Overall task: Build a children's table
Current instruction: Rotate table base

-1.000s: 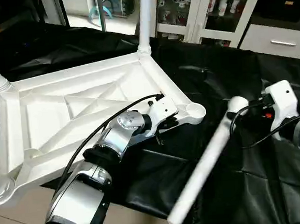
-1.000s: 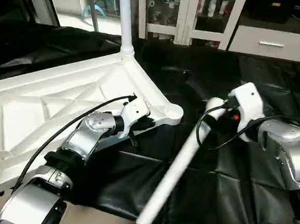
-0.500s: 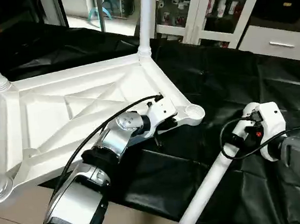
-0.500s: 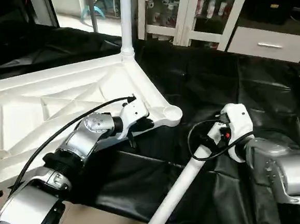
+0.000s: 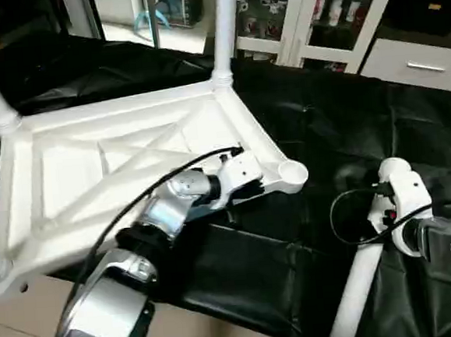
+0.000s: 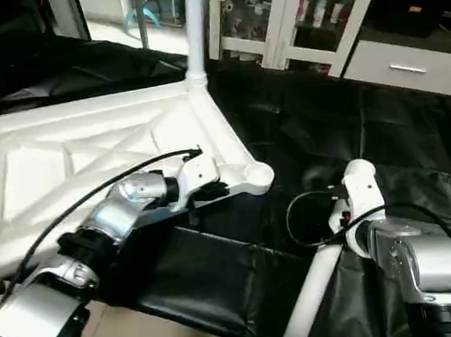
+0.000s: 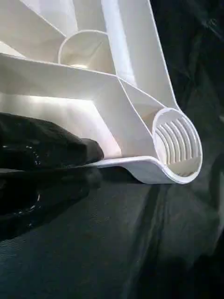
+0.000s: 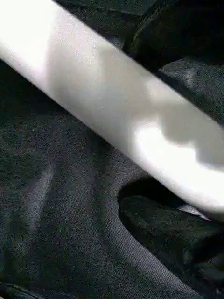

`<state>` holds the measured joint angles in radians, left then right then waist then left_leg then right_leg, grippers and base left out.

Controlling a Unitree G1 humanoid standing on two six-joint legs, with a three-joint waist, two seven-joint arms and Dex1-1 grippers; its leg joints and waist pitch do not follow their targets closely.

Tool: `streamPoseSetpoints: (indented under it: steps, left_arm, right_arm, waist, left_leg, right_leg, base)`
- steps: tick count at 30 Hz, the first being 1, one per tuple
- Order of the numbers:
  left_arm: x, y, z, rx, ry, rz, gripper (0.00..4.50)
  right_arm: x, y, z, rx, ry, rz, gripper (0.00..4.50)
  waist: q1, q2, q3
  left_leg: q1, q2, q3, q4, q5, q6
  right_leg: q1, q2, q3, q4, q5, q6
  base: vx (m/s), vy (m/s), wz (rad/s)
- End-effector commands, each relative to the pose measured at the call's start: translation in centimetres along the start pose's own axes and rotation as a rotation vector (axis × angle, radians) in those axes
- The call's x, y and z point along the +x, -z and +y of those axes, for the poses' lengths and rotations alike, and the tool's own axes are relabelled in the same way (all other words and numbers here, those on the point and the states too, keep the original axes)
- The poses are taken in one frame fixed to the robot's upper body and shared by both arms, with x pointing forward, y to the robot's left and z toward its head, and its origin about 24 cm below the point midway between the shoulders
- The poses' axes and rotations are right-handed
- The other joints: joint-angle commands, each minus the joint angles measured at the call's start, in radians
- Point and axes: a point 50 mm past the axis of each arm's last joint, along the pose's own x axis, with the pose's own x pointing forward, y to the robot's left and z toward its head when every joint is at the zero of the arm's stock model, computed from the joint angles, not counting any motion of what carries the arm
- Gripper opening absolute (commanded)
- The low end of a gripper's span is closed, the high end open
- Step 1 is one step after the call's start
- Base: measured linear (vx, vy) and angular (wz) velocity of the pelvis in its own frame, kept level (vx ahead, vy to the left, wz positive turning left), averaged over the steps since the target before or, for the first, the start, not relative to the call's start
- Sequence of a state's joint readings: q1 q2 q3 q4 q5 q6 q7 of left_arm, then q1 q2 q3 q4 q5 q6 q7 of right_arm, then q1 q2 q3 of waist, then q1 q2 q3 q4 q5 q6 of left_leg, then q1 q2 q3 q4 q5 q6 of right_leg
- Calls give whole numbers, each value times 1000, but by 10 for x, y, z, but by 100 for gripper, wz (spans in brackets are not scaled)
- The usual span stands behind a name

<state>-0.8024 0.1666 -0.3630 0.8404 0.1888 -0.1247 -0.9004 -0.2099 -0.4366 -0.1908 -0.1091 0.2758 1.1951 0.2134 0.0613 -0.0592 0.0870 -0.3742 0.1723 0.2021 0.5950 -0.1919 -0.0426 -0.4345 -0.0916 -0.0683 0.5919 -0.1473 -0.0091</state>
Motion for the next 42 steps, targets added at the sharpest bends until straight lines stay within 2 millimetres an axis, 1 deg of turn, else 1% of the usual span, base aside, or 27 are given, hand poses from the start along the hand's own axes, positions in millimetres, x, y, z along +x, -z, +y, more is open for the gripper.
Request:
streamPoseSetpoints:
  steps: [1,2,3,6,13,16,17,18,19,21,22,23,24,26,27,28,30,31,32,34,35,36,37,38,40,41,42]
  left_arm:
    - [1,-13,-12,148,143,-82,0]
    - [1,-13,-12,148,143,-82,0]
    - [-3,-10,-13,179,179,-74,0]
    - [-12,-3,-6,219,172,-34,0]
    - [-23,-2,10,268,69,-15,0]
    - [-27,-4,18,222,7,-43,0]
    - [-32,-9,25,118,-16,-109,28]
    - [-33,-10,25,106,-19,-119,44]
    - [-35,-12,27,80,-25,-142,44]
    - [-39,-19,30,-4,-33,-209,70]
    - [-39,-19,30,-12,-35,-216,70]
    - [-40,-23,31,-45,-43,-242,88]
    - [-42,-28,32,-81,-61,-277,93]
    - [-42,-29,32,-89,-70,-286,109]
    - [-43,-31,30,-87,-57,-289,120]
    - [-43,-32,29,-84,-43,-290,129]
    - [-43,-34,25,-81,-17,-295,140]
    - [-43,-34,25,-81,-17,-295,146]
    - [-43,-36,20,-85,7,-303,157]
    - [-44,-37,18,-89,10,-302,183]
    - [-45,-38,17,-88,10,-296,183]
    - [-47,-39,13,-86,23,-285,187]
    - [-47,-39,12,-86,25,-283,195]
    - [-48,-39,9,-86,40,-276,208]
    - [-49,-38,6,-91,68,-264,227]
    - [-51,-37,1,-95,106,-249,227]
    - [-52,-37,-3,-99,143,-239,227]
  right_arm:
    - [1,2,-3,46,22,30,444]
    - [1,2,-3,46,22,30,444]
    - [2,2,-4,69,32,30,444]
    - [2,-2,-7,85,53,16,444]
    - [1,-10,-11,99,87,-32,444]
    - [1,-14,-11,107,95,-50,444]
    - [0,-19,-10,122,93,-81,448]
    - [0,-20,-10,125,93,-86,450]
    - [0,-21,-10,131,92,-96,450]
    - [-1,-25,-8,165,83,-114,450]
    - [0,-25,-7,172,80,-109,450]
    - [1,-23,-6,199,65,-88,450]
    - [3,-20,-4,223,51,-48,450]
    - [4,-17,-4,222,52,-30,450]
    - [6,-13,-4,223,53,2,450]
    - [7,-10,-5,232,54,23,450]
    - [9,-4,-6,258,51,61,450]
    - [9,-4,-6,258,51,61,450]
    - [13,3,-10,288,56,96,450]
    - [15,7,-12,300,60,116,450]
    - [16,10,-14,310,66,130,450]
    - [18,14,-17,336,70,143,450]
    - [19,14,-17,340,70,144,450]
    - [19,16,-19,359,68,145,431]
    - [20,15,-19,389,54,144,409]
    - [20,13,-19,423,36,139,409]
    - [21,12,-18,471,13,135,392]
  waist:
    - [4,-13,-71]
    - [4,-12,-72]
    - [6,-11,-71]
    - [15,-8,-72]
    - [19,-11,-74]
    - [18,-11,-75]
    - [17,-5,-76]
    - [14,-8,-78]
    - [11,-9,-78]
    - [8,-6,-81]
    - [6,-6,-81]
    - [4,-5,-80]
    - [3,-11,-79]
    - [3,-7,-78]
    - [2,-17,-78]
    - [4,-14,-78]
    - [2,-17,-77]
    - [3,-15,-76]
    - [2,-19,-77]
    - [3,-16,-75]
    - [3,-15,-75]
    - [2,-21,-75]
    - [2,-21,-75]
    - [1,-18,-74]
    - [3,-20,-73]
    - [3,-23,-74]
    - [0,-23,-72]
  left_leg:
    - [17,54,-29,-73,-171,43]
    - [16,55,-29,-74,-164,41]
    - [24,56,-26,-74,-170,31]
    - [27,58,-24,-75,-178,14]
    - [22,54,-22,-73,-169,0]
    - [20,52,-23,-73,-179,-3]
    - [21,52,-24,-72,-173,-5]
    - [19,51,-24,-71,-161,-5]
    - [18,51,-23,-71,-157,-5]
    - [22,53,-22,-69,-139,2]
    - [21,53,-21,-69,-136,6]
    - [20,52,-20,-69,-132,11]
    - [21,52,-19,-68,-136,18]
    - [21,51,-18,-67,-140,20]
    - [21,51,-17,-67,-136,24]
    - [21,52,-19,-68,-134,24]
    - [20,52,-18,-68,-130,20]
    - [21,52,-19,-69,-133,19]
    - [21,53,-19,-68,-133,14]
    - [25,53,-18,-69,-144,5]
    - [26,54,-18,-69,-147,1]
    - [25,56,-21,-72,-152,-4]
    - [25,56,-21,-72,-152,-4]
    - [28,57,-20,-73,-165,-17]
    - [33,56,-20,-75,-193,-29]
    - [33,56,-21,-76,-203,-35]
    - [29,55,-23,-78,-210,-39]
  right_leg:
    - [54,-67,48,-82,-324,-146]
    - [54,-67,48,-80,-313,-150]
    - [49,-64,48,-75,-287,-163]
    - [51,-66,51,-72,-276,-168]
    - [56,-69,53,-67,-262,-161]
    - [58,-70,52,-69,-298,-149]
    - [58,-70,52,-68,-293,-152]
    - [59,-69,51,-65,-269,-165]
    - [59,-68,51,-63,-258,-172]
    - [60,-67,49,-56,-198,-214]
    - [61,-66,49,-54,-186,-220]
    - [62,-65,49,-51,-176,-232]
    - [60,-65,49,-55,-191,-237]
    - [61,-64,49,-58,-222,-228]
    - [61,-63,49,-60,-235,-216]
    - [62,-64,49,-59,-240,-212]
    - [60,-65,50,-62,-270,-193]
    - [59,-65,50,-64,-280,-188]
    - [59,-67,50,-63,-288,-182]
    - [54,-64,50,-67,-302,-174]
    - [53,-64,50,-66,-298,-173]
    - [55,-64,49,-64,-302,-167]
    - [55,-64,49,-64,-302,-167]
    - [51,-64,49,-66,-299,-162]
    - [48,-61,49,-70,-314,-156]
    - [49,-62,50,-69,-324,-152]
    - [50,-63,50,-70,-344,-148]
  base:
    - [0,0,0]
    - [0,0,0]
    - [0,0,0]
    - [0,0,0]
    - [0,0,0]
    - [0,0,0]
    - [0,0,0]
    - [0,0,0]
    - [0,0,0]
    - [0,0,0]
    - [0,0,0]
    - [0,0,0]
    - [0,0,0]
    - [0,0,0]
    - [0,0,0]
    - [0,0,0]
    - [0,0,0]
    - [0,0,0]
    - [0,0,0]
    - [0,0,0]
    - [0,0,0]
    - [0,0,0]
    - [0,0,0]
    - [0,0,0]
    - [0,0,0]
    - [0,0,0]
    - [0,0,0]
